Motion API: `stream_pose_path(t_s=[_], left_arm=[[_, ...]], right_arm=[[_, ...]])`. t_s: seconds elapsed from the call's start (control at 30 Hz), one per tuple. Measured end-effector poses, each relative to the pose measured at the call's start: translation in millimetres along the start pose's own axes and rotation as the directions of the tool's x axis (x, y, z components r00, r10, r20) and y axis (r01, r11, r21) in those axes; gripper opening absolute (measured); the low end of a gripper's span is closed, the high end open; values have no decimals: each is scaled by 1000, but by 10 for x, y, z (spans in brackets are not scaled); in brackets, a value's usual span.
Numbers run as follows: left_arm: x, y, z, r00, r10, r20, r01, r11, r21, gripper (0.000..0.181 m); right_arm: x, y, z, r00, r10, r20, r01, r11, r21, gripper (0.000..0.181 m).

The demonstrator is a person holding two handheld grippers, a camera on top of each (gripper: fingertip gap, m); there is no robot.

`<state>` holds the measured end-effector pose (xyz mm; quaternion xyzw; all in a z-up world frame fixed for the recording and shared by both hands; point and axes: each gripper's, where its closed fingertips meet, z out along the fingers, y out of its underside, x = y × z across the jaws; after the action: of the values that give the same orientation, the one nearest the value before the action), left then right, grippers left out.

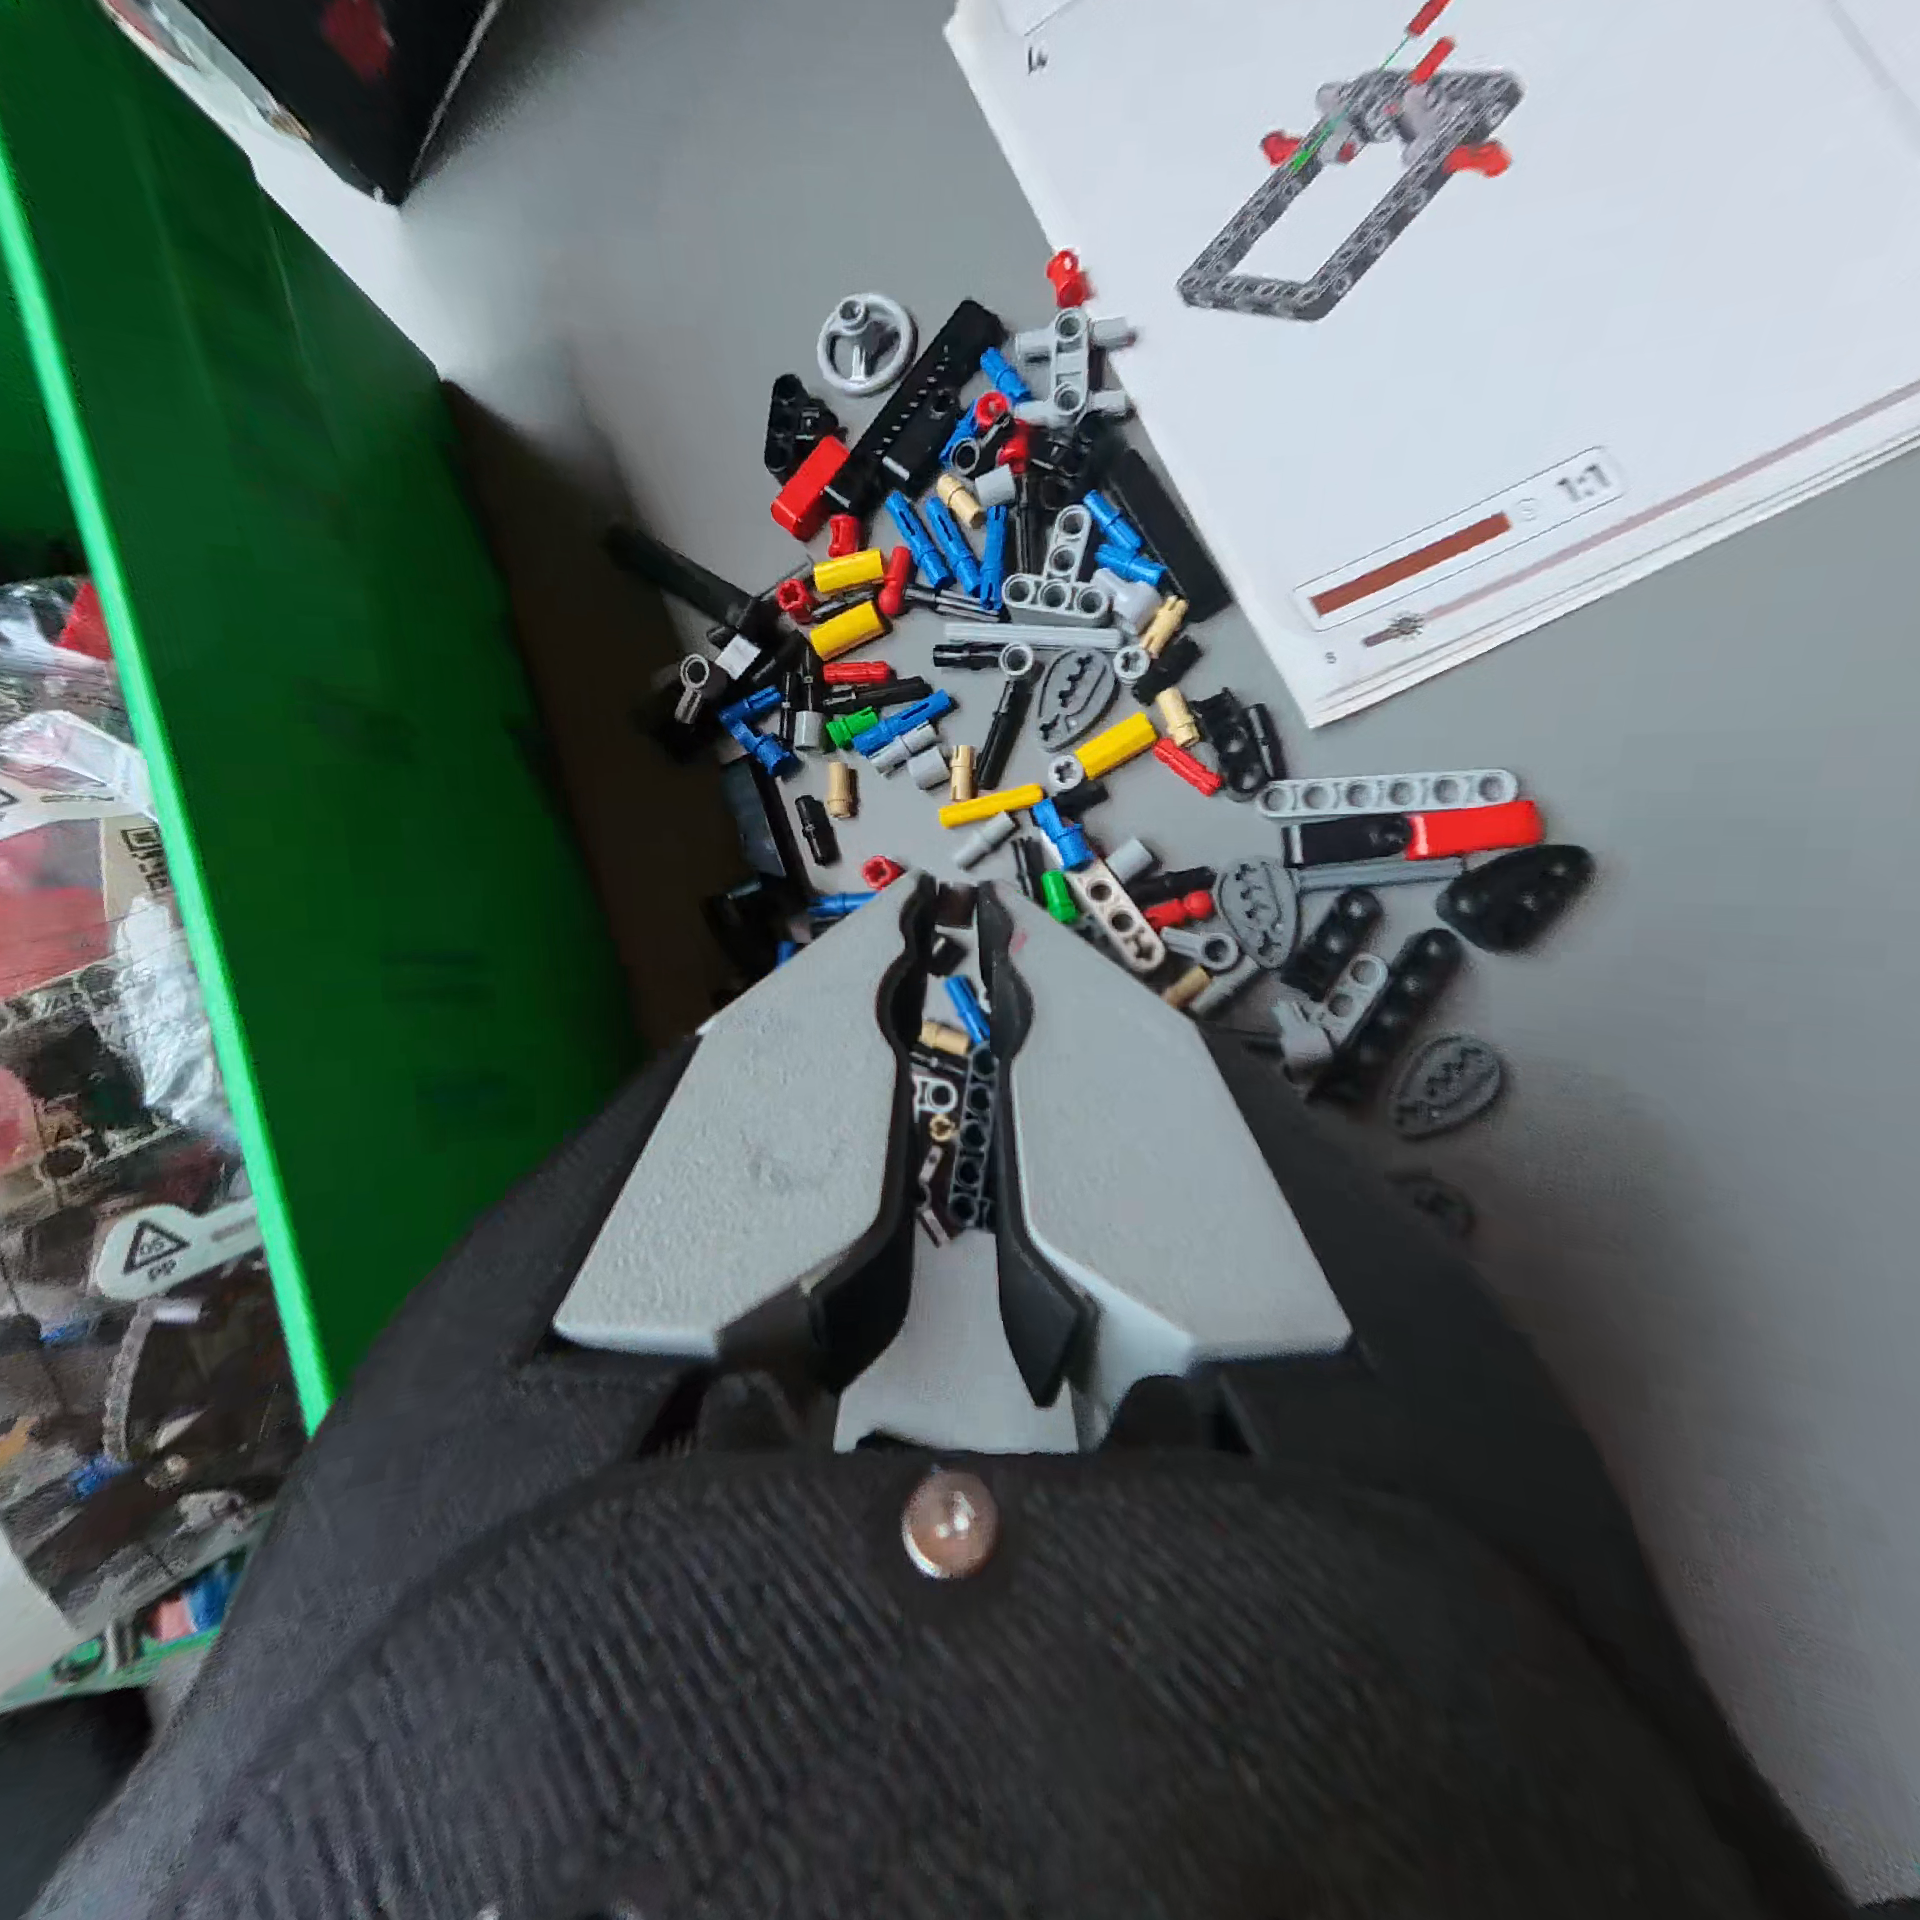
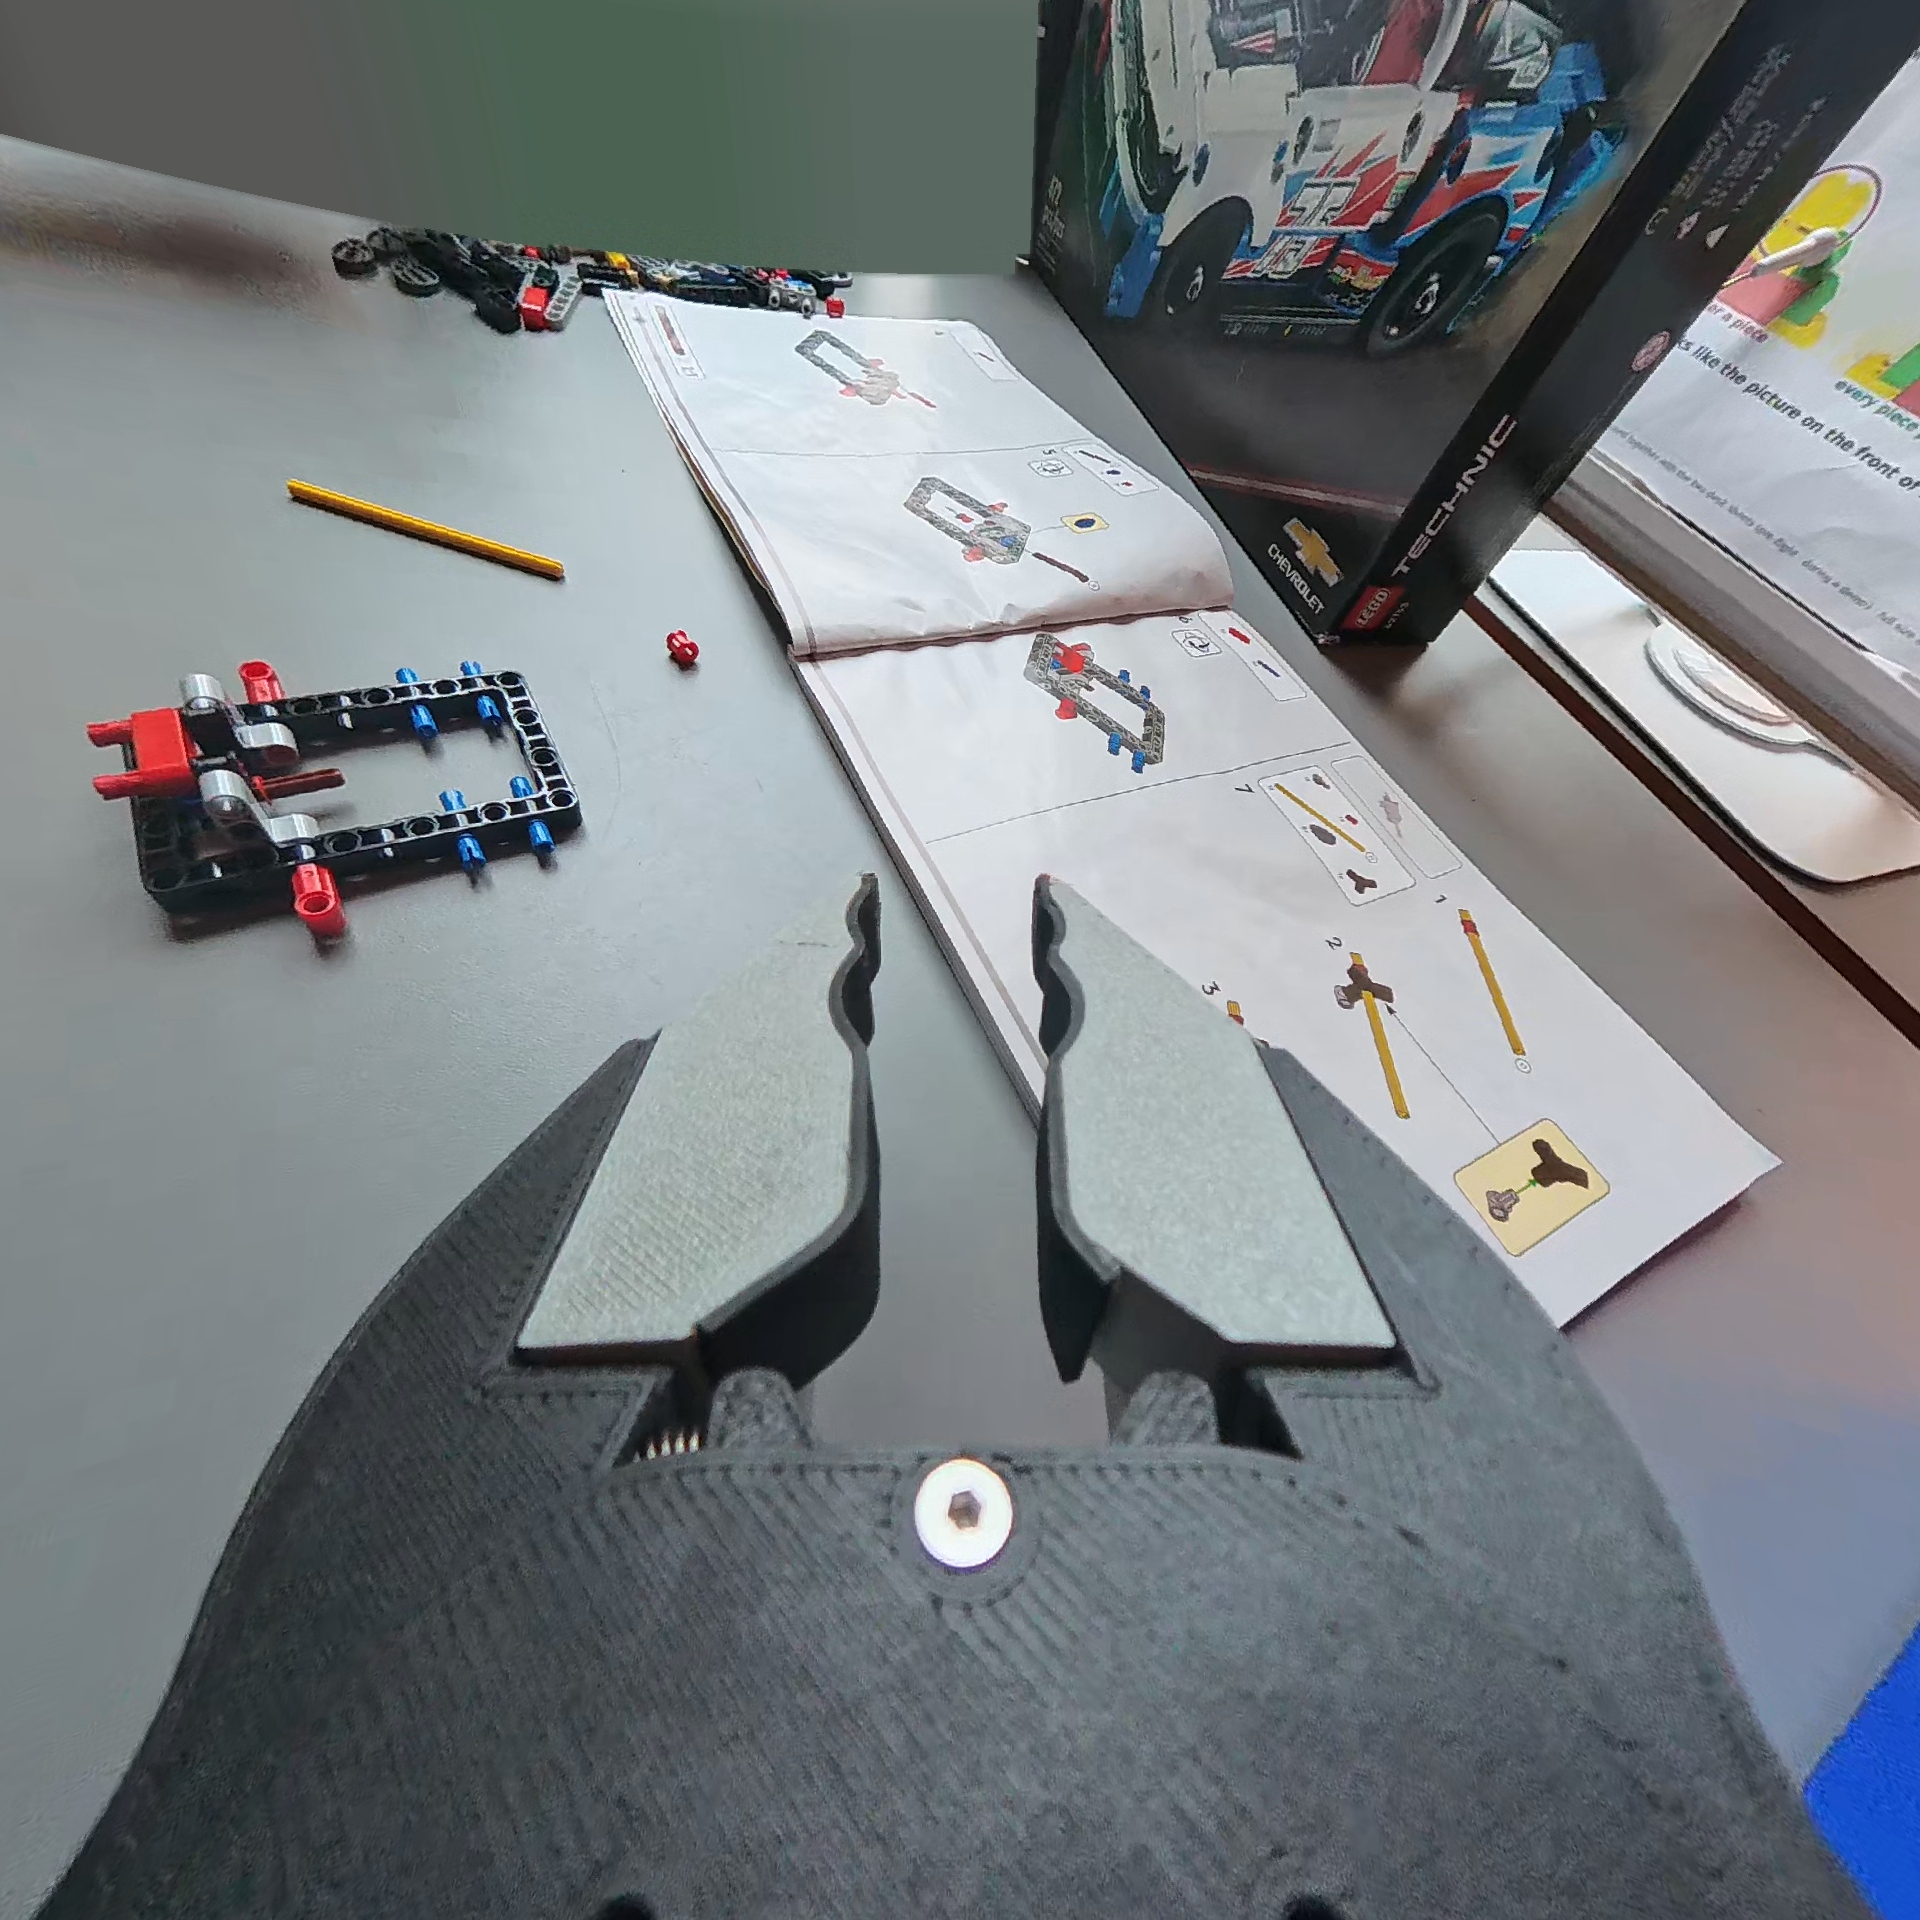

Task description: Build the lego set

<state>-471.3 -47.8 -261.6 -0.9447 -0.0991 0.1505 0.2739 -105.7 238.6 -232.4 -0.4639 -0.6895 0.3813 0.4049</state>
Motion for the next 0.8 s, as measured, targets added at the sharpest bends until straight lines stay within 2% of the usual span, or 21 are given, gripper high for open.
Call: stream_pose_path(t_s=[0.07,0.13,0.2,0.53,0.63,0.8], left_arm=[[-17,21,82,1000,-19,2,19,999,-35,7],[26,75,145,999,-40,-17,39,996,-76,19],[55,102,157,999,-45,-26,43,996,-83,19],[-70,77,-140,997,-69,-31,68,998,-16,16],[239,75,-248,981,-38,-192,42,999,21,6],[553,223,-265,959,-35,-280,30,999,-24,10]], right_arm=[[-1,-3,-11,1000,-2,-2,2,1000,1,25],[-3,-9,-15,1000,-3,-2,3,1000,2,25],[-8,-13,-16,1000,-6,-1,6,1000,3,24],[-30,5,2,1000,-10,7,10,1000,-8,23],[-32,13,5,1000,-11,8,11,1000,-12,22],[-29,24,13,1000,-5,12,5,1000,-14,21]])
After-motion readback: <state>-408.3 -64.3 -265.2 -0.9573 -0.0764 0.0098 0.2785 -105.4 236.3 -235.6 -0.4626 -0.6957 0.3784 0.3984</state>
